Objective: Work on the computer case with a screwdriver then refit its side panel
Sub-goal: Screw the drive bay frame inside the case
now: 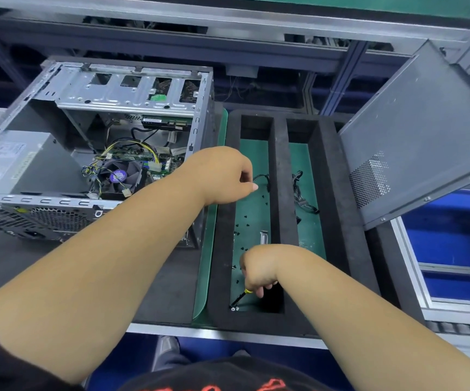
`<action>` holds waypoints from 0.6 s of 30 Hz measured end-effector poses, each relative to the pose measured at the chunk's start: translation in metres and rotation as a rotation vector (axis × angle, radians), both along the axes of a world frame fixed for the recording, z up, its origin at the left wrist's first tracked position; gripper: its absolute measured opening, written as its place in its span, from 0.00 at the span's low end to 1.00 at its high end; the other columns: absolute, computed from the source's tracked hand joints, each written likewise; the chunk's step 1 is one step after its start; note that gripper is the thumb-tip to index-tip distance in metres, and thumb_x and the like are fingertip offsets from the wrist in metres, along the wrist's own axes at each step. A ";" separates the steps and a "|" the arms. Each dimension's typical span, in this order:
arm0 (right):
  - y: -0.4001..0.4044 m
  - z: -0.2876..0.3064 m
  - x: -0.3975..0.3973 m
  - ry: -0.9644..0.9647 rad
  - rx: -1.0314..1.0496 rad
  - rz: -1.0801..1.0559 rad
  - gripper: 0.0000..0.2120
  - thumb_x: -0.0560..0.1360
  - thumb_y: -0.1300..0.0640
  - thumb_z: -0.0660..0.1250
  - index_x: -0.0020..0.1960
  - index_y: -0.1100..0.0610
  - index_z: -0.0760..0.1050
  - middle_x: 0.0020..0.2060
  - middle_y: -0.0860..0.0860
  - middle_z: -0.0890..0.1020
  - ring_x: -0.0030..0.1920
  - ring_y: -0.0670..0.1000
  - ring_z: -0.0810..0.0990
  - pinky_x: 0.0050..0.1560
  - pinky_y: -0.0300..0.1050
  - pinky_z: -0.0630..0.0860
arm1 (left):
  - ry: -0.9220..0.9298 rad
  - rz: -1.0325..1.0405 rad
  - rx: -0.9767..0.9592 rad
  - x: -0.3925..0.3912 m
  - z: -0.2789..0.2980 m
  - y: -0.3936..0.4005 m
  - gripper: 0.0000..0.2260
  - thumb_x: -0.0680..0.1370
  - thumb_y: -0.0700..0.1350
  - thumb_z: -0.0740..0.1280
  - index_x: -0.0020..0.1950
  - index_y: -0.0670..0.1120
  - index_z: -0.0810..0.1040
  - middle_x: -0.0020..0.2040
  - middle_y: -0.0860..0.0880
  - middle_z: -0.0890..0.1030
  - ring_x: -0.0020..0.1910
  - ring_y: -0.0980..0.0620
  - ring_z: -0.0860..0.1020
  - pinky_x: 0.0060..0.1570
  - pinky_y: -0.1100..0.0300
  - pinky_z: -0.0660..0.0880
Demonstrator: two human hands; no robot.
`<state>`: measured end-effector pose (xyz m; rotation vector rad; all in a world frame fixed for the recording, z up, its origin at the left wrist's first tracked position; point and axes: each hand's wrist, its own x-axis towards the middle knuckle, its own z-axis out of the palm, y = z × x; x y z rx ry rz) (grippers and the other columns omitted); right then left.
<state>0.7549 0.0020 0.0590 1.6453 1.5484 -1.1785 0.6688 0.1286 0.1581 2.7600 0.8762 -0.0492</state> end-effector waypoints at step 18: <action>0.000 0.010 0.007 0.032 -0.004 -0.062 0.10 0.76 0.60 0.63 0.50 0.62 0.83 0.24 0.45 0.79 0.27 0.45 0.73 0.28 0.37 0.69 | -0.038 0.019 0.003 0.000 -0.003 0.003 0.10 0.76 0.59 0.63 0.47 0.57 0.81 0.44 0.59 0.80 0.44 0.57 0.77 0.42 0.58 0.76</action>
